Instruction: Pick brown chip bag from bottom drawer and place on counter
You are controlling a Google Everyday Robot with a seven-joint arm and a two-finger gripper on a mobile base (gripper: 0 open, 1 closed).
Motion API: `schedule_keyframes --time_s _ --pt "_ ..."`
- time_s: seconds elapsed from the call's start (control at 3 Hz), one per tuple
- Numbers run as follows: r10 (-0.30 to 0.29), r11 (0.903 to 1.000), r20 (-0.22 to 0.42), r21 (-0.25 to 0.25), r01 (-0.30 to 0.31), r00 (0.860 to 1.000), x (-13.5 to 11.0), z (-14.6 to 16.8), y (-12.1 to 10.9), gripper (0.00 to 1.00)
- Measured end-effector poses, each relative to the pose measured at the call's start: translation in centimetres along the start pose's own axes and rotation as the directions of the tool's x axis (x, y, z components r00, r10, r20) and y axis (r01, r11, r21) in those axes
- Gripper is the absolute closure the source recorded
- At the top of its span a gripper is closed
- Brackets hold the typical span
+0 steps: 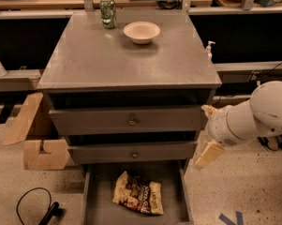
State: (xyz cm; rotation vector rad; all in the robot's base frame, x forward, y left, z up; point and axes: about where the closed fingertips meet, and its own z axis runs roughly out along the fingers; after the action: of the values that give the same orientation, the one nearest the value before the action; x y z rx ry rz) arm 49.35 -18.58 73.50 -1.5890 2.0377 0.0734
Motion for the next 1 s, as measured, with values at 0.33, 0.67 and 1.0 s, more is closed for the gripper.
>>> schedule_keyframes --time_s 0.33,0.67,1.0 --pt "0.008 1.0 0.006 -0.005 -0.008 1.0 0.1 1.0 0.6 0.0" --pt "0.026 0.9982 0.049 -0.055 -0.023 0.998 1.5 6.6 4.1 0.0" --pt "0.016 0.997 0.126 -0.077 -0.006 0.992 4.0 16.2 8.5 0.0"
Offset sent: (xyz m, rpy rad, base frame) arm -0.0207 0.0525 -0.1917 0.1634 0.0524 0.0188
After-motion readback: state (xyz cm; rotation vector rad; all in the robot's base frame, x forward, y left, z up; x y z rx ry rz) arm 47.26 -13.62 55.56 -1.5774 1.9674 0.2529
